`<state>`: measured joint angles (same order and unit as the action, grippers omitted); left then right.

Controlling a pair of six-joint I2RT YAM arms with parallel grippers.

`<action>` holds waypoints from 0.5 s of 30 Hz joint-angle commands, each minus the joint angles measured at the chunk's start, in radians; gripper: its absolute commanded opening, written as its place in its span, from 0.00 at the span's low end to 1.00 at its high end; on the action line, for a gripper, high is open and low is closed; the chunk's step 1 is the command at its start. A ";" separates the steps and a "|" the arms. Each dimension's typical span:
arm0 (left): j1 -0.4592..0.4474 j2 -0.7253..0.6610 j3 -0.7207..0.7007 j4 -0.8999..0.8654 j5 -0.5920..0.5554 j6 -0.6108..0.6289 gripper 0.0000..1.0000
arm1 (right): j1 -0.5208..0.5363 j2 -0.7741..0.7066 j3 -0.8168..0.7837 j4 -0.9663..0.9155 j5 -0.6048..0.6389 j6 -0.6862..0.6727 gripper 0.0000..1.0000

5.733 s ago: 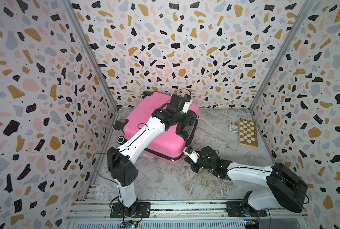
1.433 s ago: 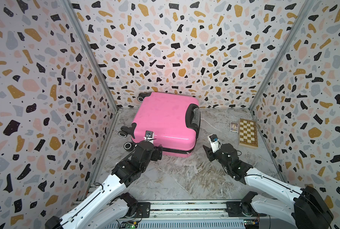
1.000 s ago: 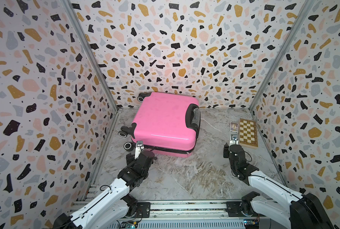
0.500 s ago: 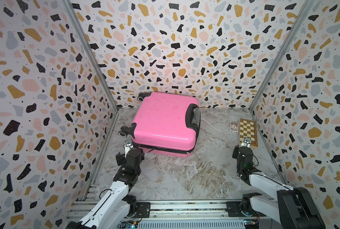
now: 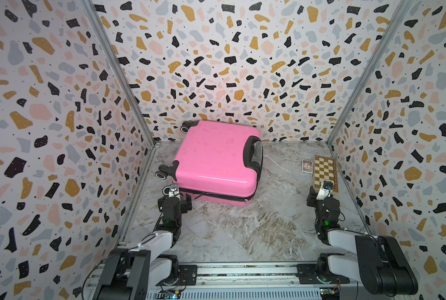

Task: Close the suitcase zippers
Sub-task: Reset both arms

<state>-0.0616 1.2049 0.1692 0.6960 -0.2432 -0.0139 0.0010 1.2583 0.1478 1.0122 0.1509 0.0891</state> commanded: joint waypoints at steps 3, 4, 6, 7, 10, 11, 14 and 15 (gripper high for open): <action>0.017 0.243 -0.057 0.595 0.121 0.017 1.00 | 0.000 0.133 -0.021 0.282 -0.165 -0.030 0.58; 0.019 0.295 -0.067 0.668 0.110 0.015 1.00 | 0.012 0.153 -0.022 0.294 -0.151 -0.039 0.59; 0.019 0.310 -0.076 0.699 0.104 0.012 1.00 | 0.018 0.195 -0.006 0.306 -0.136 -0.036 0.60; 0.018 0.282 -0.066 0.649 0.104 0.010 1.00 | 0.024 0.204 0.011 0.283 -0.128 -0.041 0.62; 0.018 0.227 -0.007 0.463 0.119 0.006 1.00 | 0.073 0.216 0.053 0.214 -0.064 -0.076 0.97; 0.019 0.226 0.018 0.416 0.123 0.008 1.00 | 0.079 0.218 0.060 0.206 -0.053 -0.079 1.00; 0.019 0.237 0.053 0.366 0.112 0.011 1.00 | 0.079 0.218 0.056 0.212 -0.054 -0.079 1.00; 0.019 0.237 0.055 0.363 0.099 0.006 1.00 | 0.079 0.216 0.056 0.207 -0.055 -0.080 1.00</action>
<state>-0.0406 1.4513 0.1650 1.0191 -0.1577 -0.0029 0.0776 1.4830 0.1871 1.2076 0.0738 0.0250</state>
